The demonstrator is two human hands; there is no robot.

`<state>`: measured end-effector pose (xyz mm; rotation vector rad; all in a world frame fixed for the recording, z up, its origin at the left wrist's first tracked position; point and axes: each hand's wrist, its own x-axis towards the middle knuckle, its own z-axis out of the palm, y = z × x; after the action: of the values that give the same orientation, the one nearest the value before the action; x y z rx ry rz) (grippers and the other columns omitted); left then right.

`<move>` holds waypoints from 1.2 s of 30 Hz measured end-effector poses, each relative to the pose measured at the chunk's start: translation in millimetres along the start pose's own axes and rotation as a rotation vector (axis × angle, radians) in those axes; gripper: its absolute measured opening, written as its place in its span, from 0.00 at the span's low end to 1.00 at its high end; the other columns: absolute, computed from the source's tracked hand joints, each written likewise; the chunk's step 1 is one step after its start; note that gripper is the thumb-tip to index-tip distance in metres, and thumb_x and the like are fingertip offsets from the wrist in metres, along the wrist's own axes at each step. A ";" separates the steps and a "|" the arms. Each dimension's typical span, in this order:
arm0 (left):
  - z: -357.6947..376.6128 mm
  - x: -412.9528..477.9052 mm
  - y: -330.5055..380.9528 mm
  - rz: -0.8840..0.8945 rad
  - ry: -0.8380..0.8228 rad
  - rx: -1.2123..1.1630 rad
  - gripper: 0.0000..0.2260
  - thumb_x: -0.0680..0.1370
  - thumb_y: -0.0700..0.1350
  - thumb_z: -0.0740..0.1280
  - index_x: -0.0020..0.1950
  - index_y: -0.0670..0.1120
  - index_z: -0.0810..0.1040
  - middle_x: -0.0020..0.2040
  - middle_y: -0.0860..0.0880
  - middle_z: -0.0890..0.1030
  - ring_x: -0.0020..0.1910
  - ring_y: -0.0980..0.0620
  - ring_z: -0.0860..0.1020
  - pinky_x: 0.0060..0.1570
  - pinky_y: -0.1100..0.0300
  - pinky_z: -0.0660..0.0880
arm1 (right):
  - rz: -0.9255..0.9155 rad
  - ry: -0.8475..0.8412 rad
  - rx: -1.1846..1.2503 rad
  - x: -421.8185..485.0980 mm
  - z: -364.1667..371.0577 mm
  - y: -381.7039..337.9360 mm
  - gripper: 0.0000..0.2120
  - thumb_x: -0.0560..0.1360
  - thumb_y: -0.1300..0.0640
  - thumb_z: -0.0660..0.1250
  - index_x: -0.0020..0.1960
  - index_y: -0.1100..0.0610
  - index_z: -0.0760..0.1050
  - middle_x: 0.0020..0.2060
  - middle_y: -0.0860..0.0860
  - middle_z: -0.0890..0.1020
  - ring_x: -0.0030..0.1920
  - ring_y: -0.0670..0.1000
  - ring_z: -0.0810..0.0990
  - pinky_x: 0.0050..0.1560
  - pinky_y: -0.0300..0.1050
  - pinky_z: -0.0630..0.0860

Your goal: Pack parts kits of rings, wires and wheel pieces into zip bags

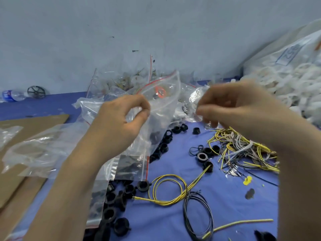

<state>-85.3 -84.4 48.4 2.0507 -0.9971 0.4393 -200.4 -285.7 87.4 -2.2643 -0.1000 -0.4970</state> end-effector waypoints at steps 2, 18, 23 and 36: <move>-1.9 1.3 -0.8 -0.029 0.061 0.047 0.03 0.73 0.48 0.64 0.40 0.55 0.74 0.46 0.54 0.82 0.46 0.60 0.75 0.47 0.78 0.63 | 0.111 -0.287 -0.170 1.9 12.3 1.8 0.03 0.69 0.52 0.69 0.40 0.52 0.80 0.33 0.48 0.83 0.34 0.47 0.82 0.37 0.45 0.80; 3.6 4.6 5.6 -0.033 -0.019 -0.041 0.03 0.72 0.50 0.63 0.40 0.57 0.75 0.38 0.61 0.78 0.41 0.66 0.74 0.46 0.66 0.70 | -0.110 -0.702 -0.714 -23.6 112.4 49.7 0.08 0.73 0.57 0.63 0.49 0.59 0.69 0.39 0.56 0.75 0.39 0.59 0.70 0.33 0.46 0.60; 3.4 6.9 0.5 -0.024 0.001 -0.042 0.04 0.71 0.52 0.62 0.41 0.54 0.75 0.39 0.67 0.79 0.40 0.68 0.74 0.43 0.72 0.67 | -0.199 -0.225 -0.667 -23.2 63.0 23.6 0.12 0.74 0.63 0.58 0.56 0.55 0.66 0.26 0.50 0.63 0.27 0.55 0.62 0.27 0.46 0.56; 2.8 0.3 2.9 0.021 -0.013 -0.003 0.06 0.71 0.60 0.60 0.43 0.63 0.75 0.43 0.74 0.75 0.37 0.57 0.79 0.40 0.63 0.69 | 0.285 -0.482 -0.679 -90.0 114.7 43.3 0.14 0.70 0.68 0.61 0.47 0.56 0.58 0.43 0.58 0.71 0.36 0.59 0.63 0.27 0.45 0.53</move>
<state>-87.4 -87.8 48.3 2.0445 -1.0275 0.4364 -236.6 -223.6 -46.6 -2.9581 0.1760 0.2173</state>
